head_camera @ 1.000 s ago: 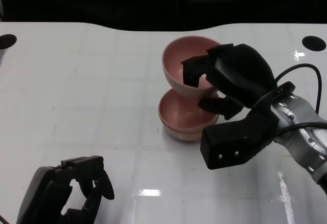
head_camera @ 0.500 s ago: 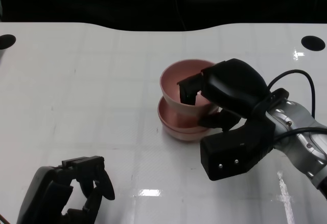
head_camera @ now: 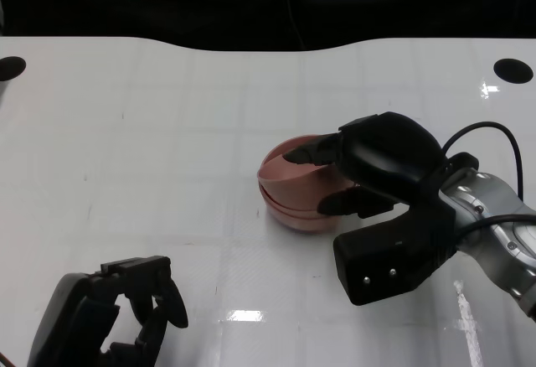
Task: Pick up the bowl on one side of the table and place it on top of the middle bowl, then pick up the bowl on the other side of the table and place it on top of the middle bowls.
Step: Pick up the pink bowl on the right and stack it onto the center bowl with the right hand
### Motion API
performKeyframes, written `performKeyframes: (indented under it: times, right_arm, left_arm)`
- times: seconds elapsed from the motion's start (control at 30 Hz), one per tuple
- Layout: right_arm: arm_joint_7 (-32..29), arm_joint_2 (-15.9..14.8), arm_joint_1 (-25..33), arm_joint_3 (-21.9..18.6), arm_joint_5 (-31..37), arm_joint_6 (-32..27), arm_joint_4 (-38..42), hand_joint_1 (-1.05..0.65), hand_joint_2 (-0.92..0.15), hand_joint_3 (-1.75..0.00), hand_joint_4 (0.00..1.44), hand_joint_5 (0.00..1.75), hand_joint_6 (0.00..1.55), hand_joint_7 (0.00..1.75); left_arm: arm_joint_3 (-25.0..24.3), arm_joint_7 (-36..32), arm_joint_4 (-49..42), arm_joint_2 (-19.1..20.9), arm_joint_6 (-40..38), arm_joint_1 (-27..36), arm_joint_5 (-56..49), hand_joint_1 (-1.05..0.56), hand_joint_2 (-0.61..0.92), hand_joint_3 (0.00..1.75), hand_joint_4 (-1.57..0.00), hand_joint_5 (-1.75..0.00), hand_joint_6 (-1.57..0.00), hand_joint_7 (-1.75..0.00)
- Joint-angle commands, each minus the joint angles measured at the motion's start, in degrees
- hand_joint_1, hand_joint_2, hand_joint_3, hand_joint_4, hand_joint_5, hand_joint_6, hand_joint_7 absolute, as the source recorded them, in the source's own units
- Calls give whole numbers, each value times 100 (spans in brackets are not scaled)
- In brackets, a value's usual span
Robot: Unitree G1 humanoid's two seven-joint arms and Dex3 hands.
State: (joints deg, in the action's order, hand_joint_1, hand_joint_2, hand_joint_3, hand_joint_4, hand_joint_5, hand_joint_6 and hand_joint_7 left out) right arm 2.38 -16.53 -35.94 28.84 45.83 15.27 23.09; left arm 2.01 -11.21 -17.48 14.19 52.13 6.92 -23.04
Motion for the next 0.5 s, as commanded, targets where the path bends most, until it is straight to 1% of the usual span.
performKeyframes:
  times: [0.03, 0.27, 0.5]
  right_arm:
    - [-22, -156, 70, -33, 36, -18, -84, -68, -92, -30, 45, 3, 44, 0]
    - [-126, -256, 224, -103, 35, -14, -256, -70, -92, -30, 37, 0, 36, 0]
    - [-124, -446, 558, -150, 107, -32, -672, -70, -92, -29, 36, 0, 37, 1]
  left_arm:
    - [-19, 64, 11, 103, 21, 33, 77, -2, 23, 162, -91, -167, -85, -146]
    - [-21, 68, 24, 102, -10, 40, 73, -2, 23, 162, -91, -167, -86, -146]
    - [-32, 33, -4, 117, 15, 11, 23, -1, 22, 163, -91, -168, -86, -146]
